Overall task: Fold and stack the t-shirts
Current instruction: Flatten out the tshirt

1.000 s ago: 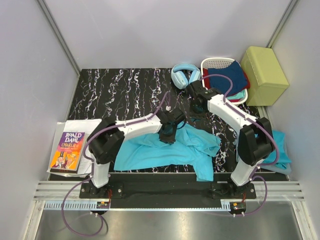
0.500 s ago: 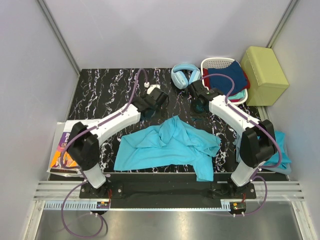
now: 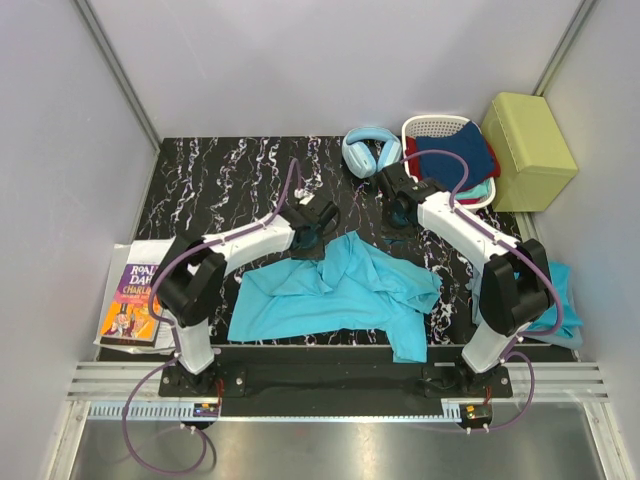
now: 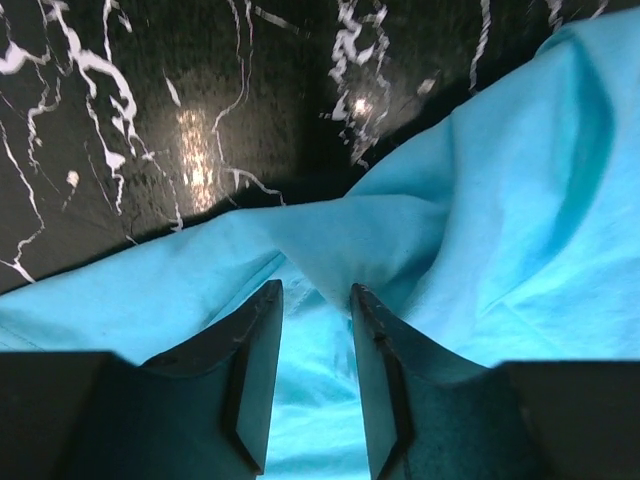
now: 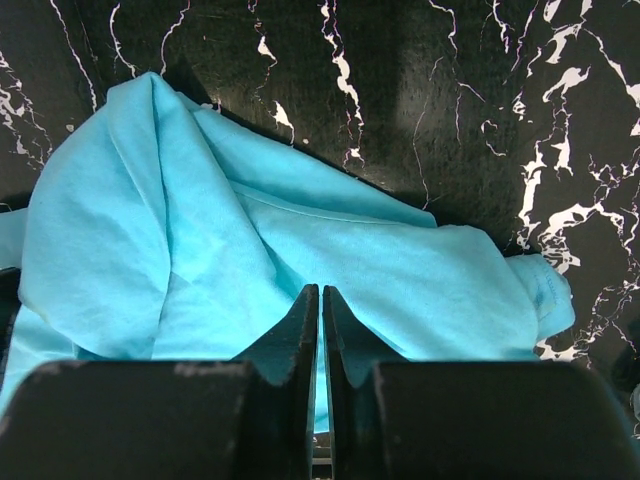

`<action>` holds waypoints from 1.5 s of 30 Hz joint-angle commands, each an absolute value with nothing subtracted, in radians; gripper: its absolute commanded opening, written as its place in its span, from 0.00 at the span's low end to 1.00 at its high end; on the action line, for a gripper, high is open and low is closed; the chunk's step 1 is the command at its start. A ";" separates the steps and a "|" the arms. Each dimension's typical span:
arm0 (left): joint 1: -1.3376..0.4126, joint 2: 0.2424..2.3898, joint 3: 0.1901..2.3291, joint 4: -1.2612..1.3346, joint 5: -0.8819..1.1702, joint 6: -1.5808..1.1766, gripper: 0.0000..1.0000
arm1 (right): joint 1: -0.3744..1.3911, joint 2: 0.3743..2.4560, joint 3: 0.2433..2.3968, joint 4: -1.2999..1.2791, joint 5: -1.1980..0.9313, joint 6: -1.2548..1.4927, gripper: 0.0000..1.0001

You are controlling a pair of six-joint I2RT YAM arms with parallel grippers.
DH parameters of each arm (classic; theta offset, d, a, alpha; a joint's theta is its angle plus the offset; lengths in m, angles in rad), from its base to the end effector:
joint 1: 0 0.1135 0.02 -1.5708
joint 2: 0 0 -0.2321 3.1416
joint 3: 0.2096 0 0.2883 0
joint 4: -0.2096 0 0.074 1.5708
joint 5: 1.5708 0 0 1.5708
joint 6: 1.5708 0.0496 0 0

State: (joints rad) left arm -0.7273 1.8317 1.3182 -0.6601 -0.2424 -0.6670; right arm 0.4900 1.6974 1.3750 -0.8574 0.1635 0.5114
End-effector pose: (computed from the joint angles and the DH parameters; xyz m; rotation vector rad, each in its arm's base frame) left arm 0.3084 -0.2585 0.1388 0.0152 2.6834 -0.0961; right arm 0.3414 0.1729 0.1976 0.0733 2.7202 0.0631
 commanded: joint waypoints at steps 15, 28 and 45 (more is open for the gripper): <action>-0.756 1.729 1.264 -0.597 -0.265 -0.683 0.49 | 0.499 1.681 1.374 -0.833 0.172 0.503 0.11; -0.785 1.700 1.204 -0.594 -0.213 -0.735 0.46 | 0.500 1.681 1.370 -0.833 0.181 0.503 0.12; -0.767 1.724 1.140 -0.537 -0.206 -0.742 0.45 | 0.499 1.684 1.368 -0.836 0.186 0.503 0.12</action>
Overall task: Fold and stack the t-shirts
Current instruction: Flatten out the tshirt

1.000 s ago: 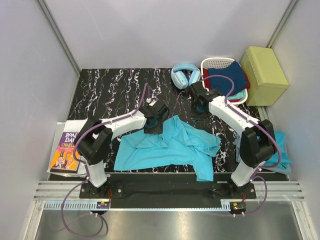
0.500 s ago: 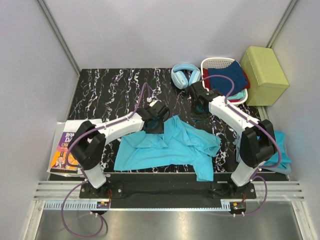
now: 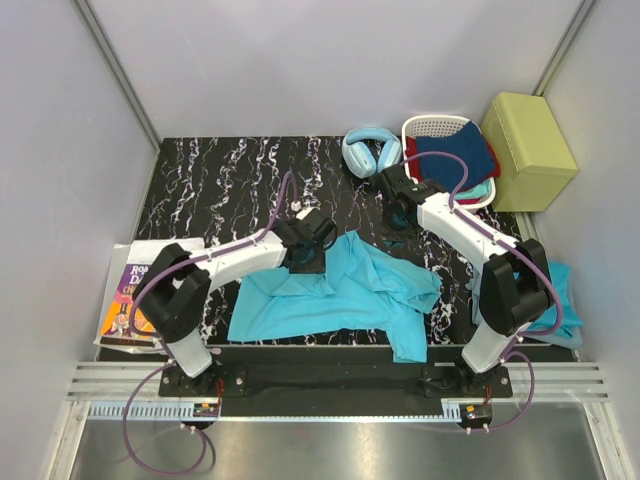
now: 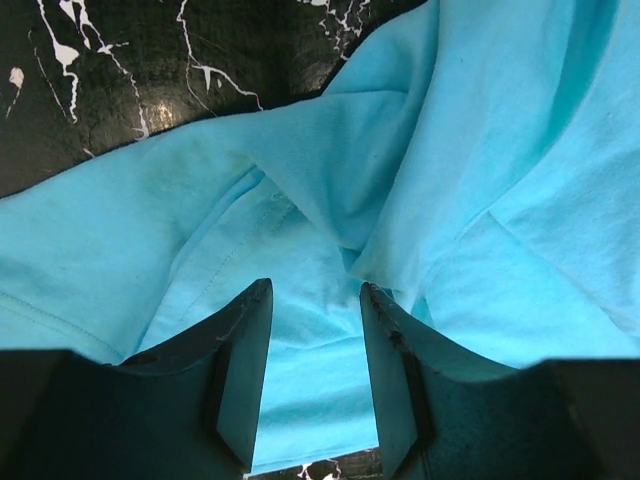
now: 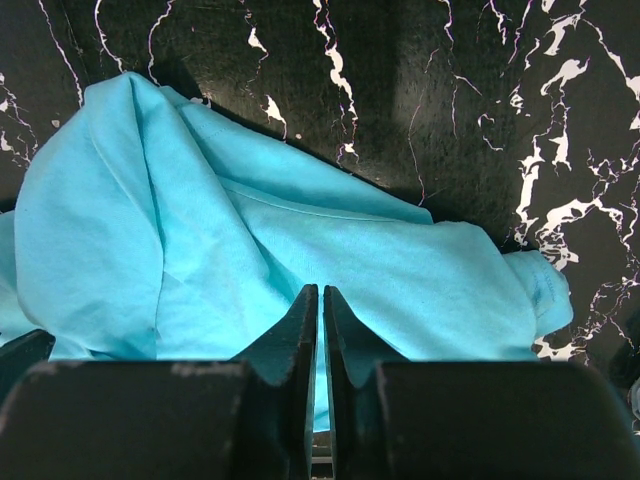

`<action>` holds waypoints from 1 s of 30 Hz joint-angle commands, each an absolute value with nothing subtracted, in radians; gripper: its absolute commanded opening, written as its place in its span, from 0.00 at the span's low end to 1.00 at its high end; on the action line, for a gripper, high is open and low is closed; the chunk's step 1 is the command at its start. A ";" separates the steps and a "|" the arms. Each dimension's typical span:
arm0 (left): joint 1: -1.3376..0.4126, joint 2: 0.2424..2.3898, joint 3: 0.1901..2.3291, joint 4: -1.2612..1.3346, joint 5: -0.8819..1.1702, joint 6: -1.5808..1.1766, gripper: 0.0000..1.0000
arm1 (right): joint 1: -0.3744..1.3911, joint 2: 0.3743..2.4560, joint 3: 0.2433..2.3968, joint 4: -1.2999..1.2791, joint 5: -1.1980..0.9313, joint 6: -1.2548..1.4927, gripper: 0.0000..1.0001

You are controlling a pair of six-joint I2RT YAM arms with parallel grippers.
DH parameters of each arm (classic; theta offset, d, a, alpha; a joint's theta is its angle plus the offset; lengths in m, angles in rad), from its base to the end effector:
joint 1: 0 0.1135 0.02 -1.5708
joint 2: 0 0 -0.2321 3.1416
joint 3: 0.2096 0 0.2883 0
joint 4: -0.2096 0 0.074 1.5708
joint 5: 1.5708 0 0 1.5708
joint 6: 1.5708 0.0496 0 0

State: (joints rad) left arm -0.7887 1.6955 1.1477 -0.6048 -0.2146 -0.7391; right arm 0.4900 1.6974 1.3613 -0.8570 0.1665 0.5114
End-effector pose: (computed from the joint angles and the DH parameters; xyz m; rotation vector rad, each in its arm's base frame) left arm 0.2687 -0.2555 0.1362 0.0053 2.6885 -0.1855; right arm 0.3397 0.1719 0.1931 0.0728 2.7306 0.0507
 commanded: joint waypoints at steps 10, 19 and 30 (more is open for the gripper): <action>-0.654 1.838 1.223 -0.522 -0.172 -0.697 0.46 | 0.499 1.660 1.348 -0.836 0.193 0.503 0.13; -0.647 1.792 1.284 -0.543 -0.201 -0.666 0.46 | 0.499 1.661 1.345 -0.834 0.192 0.502 0.13; -0.653 1.845 1.270 -0.538 -0.163 -0.687 0.45 | 0.499 1.667 1.344 -0.833 0.192 0.502 0.13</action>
State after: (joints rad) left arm -0.6518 1.8359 1.2583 -0.5587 -0.1757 -0.6785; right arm 0.4904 1.6974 1.3457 -0.8566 0.1673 0.5114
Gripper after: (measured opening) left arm 0.459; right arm 0.131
